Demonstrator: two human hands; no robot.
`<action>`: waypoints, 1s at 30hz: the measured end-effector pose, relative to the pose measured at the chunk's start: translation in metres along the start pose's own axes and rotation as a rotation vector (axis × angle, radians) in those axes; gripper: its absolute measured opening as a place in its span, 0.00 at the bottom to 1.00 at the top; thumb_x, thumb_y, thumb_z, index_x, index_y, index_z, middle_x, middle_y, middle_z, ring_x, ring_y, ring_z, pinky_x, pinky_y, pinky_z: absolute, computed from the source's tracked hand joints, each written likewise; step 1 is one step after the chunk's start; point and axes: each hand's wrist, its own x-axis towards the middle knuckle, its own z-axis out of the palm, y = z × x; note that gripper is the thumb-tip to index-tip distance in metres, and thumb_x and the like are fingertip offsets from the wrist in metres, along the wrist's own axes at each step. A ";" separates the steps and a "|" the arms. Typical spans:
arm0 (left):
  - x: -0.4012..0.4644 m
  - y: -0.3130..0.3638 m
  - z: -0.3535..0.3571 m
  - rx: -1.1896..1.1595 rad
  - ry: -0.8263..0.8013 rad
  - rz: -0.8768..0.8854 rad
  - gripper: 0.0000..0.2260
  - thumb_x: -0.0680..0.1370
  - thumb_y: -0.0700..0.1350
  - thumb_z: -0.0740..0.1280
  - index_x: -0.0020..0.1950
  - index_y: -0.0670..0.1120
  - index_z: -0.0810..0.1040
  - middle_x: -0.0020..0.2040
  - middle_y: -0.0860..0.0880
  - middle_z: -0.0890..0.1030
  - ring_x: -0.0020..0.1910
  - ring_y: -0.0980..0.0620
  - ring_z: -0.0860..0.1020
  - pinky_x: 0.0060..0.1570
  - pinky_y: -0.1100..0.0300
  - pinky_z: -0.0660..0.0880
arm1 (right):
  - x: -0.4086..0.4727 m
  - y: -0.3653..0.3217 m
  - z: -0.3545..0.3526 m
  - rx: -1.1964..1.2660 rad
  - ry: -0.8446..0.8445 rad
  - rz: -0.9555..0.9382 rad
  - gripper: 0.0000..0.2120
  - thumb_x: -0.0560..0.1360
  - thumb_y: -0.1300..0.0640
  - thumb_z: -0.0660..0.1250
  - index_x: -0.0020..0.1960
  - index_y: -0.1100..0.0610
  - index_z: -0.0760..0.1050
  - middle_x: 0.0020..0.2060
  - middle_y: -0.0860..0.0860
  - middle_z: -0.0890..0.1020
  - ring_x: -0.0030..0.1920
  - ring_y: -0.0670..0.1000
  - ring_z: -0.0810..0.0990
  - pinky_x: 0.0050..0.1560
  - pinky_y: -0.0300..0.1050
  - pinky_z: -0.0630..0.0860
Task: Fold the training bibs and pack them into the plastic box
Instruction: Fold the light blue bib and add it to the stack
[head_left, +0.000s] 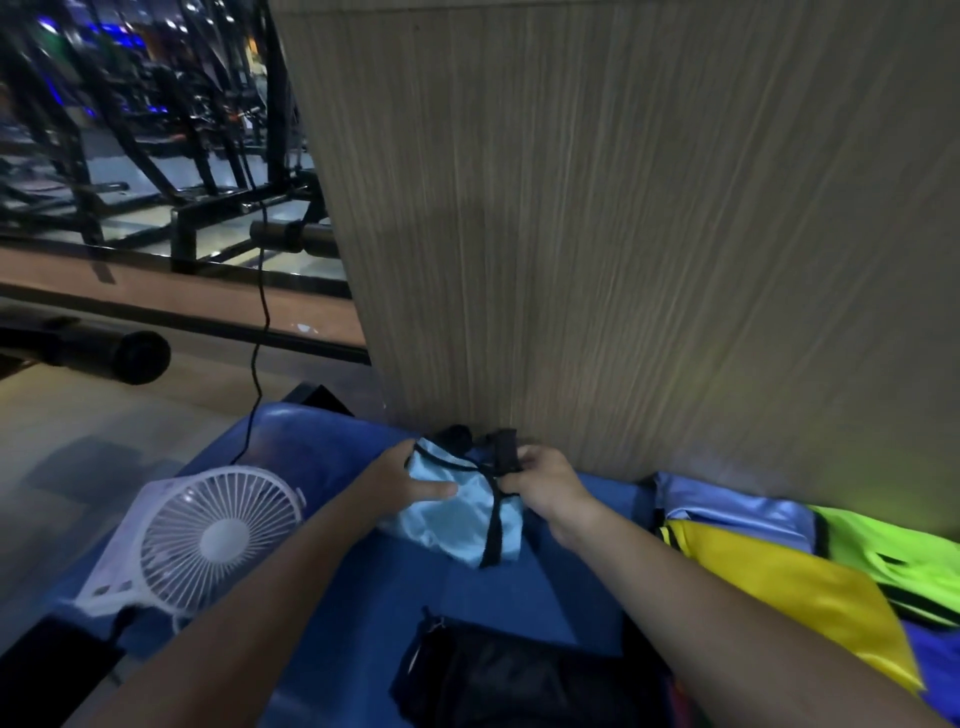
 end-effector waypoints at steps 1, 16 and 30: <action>-0.008 0.006 0.001 -0.044 -0.020 0.000 0.16 0.71 0.44 0.80 0.56 0.47 0.82 0.52 0.48 0.86 0.54 0.48 0.84 0.54 0.53 0.79 | -0.006 -0.001 -0.001 0.003 0.000 -0.028 0.12 0.70 0.73 0.69 0.50 0.60 0.79 0.48 0.58 0.85 0.50 0.57 0.85 0.53 0.52 0.83; -0.087 0.071 -0.017 -0.013 0.113 -0.138 0.09 0.75 0.33 0.72 0.51 0.44 0.77 0.46 0.44 0.83 0.45 0.46 0.81 0.45 0.55 0.75 | -0.106 -0.060 -0.007 -0.044 -0.025 -0.283 0.14 0.73 0.70 0.70 0.56 0.57 0.78 0.42 0.52 0.78 0.43 0.50 0.78 0.45 0.37 0.75; -0.209 0.222 -0.033 0.202 -0.100 0.221 0.17 0.76 0.28 0.65 0.62 0.43 0.74 0.54 0.48 0.81 0.48 0.65 0.80 0.48 0.70 0.76 | -0.233 -0.159 -0.038 -0.042 -0.100 -0.572 0.11 0.72 0.66 0.71 0.50 0.53 0.81 0.48 0.54 0.85 0.49 0.52 0.82 0.56 0.53 0.79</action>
